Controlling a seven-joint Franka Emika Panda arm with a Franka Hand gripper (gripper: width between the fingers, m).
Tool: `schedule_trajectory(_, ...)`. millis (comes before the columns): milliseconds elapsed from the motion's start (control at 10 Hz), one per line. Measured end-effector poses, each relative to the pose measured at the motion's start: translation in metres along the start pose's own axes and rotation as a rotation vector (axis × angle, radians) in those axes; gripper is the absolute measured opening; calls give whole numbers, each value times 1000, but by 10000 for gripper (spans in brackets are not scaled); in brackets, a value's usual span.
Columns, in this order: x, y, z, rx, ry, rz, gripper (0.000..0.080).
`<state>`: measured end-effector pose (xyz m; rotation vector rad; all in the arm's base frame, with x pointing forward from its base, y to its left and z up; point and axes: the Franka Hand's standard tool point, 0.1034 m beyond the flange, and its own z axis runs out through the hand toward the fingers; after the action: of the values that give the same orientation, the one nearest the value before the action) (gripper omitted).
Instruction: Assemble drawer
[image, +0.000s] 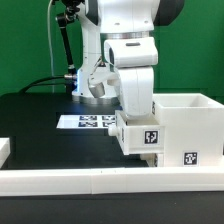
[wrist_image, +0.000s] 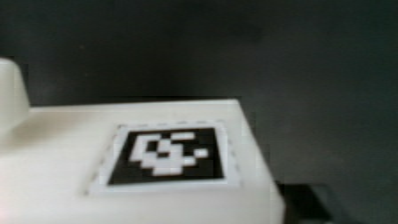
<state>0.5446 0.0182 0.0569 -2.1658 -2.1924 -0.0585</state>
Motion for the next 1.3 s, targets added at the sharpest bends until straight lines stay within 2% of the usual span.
schedule_trajectory(100,2,3,-7,-11,-2,-5,427)
schedule_trajectory(200,4,4,-15,-8,-8,-9,568)
schedule_trajectory(300,3,4,-25,-3,-16,-12,568)
schedule_trajectory(400,1,3,-37,3,-27,-13,635)
schedule_trajectory(600,-12,5,-52,1,-38,-25,647)
schedule_trajectory(900,-44,19,-59,15,-41,-91,649)
schedule_trajectory(1000,-38,25,-58,-18,-49,-105,649)
schedule_trajectory(1300,-44,24,-55,-13,-38,-113,649)
